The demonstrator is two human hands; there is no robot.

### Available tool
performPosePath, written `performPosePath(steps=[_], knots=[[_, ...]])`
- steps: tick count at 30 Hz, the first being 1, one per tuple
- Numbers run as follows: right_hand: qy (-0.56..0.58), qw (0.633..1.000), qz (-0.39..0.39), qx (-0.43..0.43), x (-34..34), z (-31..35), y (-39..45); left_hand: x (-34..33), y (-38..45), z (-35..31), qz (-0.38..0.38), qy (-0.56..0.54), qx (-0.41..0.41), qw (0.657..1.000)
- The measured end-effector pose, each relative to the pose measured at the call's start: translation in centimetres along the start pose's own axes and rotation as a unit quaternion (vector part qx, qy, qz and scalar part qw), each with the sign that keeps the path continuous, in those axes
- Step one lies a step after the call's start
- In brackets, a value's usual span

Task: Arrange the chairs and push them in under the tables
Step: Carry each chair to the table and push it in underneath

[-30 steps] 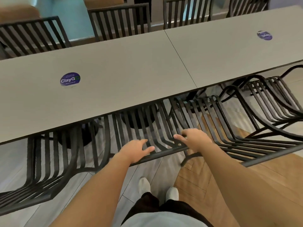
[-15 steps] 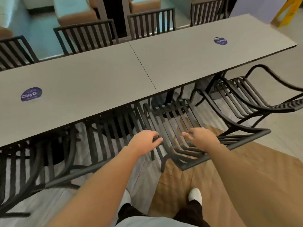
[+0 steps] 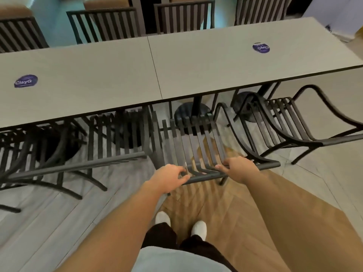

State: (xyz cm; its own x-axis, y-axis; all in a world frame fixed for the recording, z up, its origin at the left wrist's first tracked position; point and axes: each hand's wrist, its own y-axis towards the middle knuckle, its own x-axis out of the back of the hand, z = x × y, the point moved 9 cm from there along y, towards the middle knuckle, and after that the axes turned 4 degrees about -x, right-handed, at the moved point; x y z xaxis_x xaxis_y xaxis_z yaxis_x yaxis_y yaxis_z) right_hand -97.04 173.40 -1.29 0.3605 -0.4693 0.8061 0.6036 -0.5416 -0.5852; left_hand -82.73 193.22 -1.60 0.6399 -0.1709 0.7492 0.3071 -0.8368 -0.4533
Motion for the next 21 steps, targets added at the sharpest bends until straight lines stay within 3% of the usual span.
performPosePath(steps=[10, 13, 21], knots=[[-0.018, 1.0, 0.018, -0.008, -3.3, -2.7, 0.8, -4.7, 3.1, -0.4, 0.065, 0.012, 0.026, 0.997], [-0.043, 0.999, 0.002, 0.028, -4.0, -3.0, 2.2, -6.7, 3.9, 0.4, 0.098, 0.004, 0.053, 0.994], [-0.132, 0.987, 0.024, 0.091, -4.7, -4.6, 5.6, -7.9, 5.8, 0.5, 0.105, 0.127, 0.12, 0.979]])
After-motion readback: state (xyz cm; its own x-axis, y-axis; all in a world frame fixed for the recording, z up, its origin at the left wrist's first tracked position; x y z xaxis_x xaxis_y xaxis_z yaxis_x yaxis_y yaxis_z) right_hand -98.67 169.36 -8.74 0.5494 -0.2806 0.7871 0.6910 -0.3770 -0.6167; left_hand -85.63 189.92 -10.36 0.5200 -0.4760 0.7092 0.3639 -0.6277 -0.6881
